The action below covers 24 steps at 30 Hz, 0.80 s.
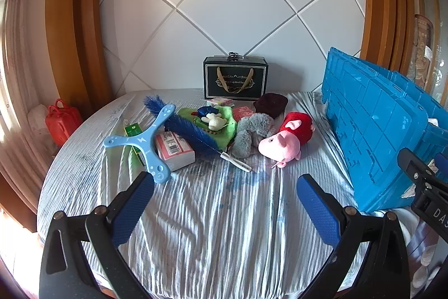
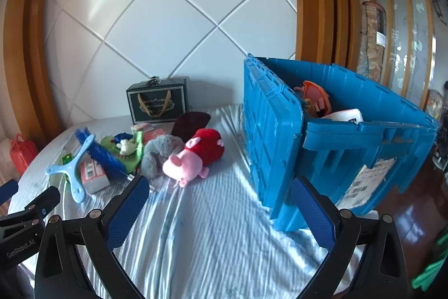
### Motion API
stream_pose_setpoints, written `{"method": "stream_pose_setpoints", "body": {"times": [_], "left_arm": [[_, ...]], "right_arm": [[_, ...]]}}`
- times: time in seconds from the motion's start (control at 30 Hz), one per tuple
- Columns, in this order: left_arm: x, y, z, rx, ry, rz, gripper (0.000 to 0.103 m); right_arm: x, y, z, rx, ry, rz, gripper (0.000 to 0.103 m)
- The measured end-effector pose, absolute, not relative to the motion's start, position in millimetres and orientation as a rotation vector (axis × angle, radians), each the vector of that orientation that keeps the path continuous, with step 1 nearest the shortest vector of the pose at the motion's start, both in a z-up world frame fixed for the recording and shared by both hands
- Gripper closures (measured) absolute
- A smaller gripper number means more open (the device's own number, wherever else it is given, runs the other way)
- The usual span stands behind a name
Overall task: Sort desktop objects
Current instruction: 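Move both tools toward the pile of items on the bed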
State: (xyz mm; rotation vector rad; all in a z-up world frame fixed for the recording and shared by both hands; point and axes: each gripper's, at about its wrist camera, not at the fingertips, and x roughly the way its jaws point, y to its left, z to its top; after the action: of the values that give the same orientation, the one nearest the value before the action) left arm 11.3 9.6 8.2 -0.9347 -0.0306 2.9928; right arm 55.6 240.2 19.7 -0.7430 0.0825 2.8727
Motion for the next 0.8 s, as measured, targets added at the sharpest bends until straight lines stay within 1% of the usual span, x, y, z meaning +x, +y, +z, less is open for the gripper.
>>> {"method": "stream_pose_setpoints", "body": {"times": [0.5, 0.67, 0.8], "left_arm": [[-4.9, 5.1, 2.4, -0.968, -0.020, 3.000, 0.000], [-21.8, -1.7, -2.4, -0.985, -0.021, 2.990, 0.000], [-41.8, -10.3, -8.3, -1.007, -0.019, 2.973, 0.000]], "right_arm": [[44.0, 238.2, 16.9, -0.766, 0.050, 2.906, 0.000], [27.4, 229.9, 14.2, -0.780, 0.007, 2.902, 0.000], [9.9, 219.7, 8.9, -0.803, 0.035, 2.911, 0.000]]}}
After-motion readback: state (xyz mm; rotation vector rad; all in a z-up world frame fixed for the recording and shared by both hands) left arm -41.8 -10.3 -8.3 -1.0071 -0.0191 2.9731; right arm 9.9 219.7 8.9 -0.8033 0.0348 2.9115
